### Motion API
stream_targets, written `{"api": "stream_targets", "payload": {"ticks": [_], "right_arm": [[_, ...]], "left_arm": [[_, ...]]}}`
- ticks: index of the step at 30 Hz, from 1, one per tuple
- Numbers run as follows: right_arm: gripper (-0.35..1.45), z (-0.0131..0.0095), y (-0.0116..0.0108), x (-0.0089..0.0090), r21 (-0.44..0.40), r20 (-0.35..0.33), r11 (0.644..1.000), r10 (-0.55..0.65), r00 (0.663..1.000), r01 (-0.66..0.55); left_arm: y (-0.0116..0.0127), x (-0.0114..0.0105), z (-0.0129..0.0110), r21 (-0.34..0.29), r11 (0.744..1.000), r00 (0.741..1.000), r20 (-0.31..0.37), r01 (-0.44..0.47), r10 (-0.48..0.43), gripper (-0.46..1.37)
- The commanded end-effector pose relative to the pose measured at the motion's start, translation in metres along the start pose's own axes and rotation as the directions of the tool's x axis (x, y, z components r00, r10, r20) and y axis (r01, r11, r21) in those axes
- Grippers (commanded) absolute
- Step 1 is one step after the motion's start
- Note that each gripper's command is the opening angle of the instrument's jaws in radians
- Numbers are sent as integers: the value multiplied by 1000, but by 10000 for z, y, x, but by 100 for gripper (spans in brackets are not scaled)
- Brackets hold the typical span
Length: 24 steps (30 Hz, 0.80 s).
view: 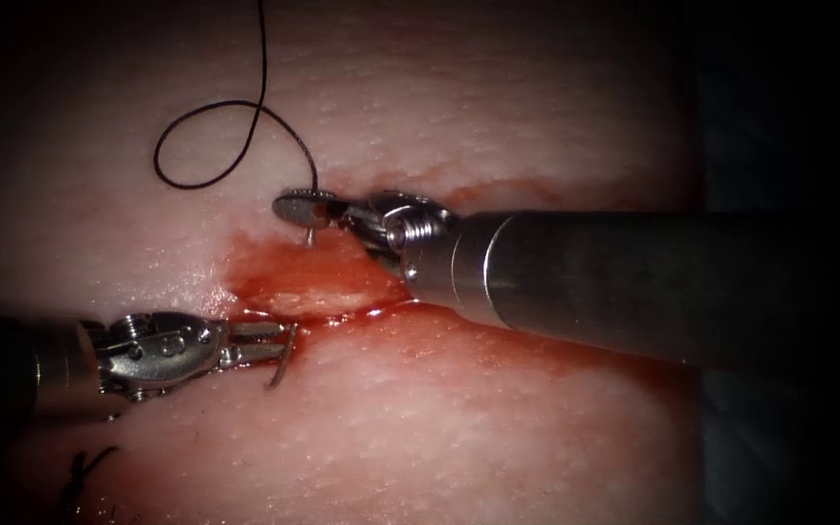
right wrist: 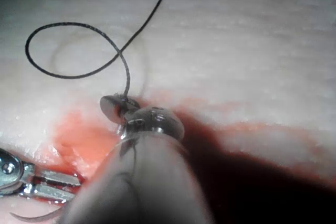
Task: Wound Closure
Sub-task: Insert the needle through the skin above the cut with the right end effector
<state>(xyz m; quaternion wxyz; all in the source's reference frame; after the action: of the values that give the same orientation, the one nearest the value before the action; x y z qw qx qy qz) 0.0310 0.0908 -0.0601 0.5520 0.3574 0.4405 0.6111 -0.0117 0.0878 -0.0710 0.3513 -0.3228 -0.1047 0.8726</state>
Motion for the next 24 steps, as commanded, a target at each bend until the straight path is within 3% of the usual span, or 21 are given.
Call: {"api": "stream_targets", "payload": {"ticks": [1,7,24], "right_arm": [[-35,0,0,0,-7,2,1000,4,1000,-4],[-35,0,2,-12,-37,30,997,70,997,-69],[-35,-9,-7,-38,-39,51,998,59,997,-57]], "left_arm": [[0,0,0,0,1000,1000,0,0,0,2],[0,0,0,-1,1000,1000,0,0,0,2],[0,3,-3,3,1000,1000,1,-4,4,2]]}}
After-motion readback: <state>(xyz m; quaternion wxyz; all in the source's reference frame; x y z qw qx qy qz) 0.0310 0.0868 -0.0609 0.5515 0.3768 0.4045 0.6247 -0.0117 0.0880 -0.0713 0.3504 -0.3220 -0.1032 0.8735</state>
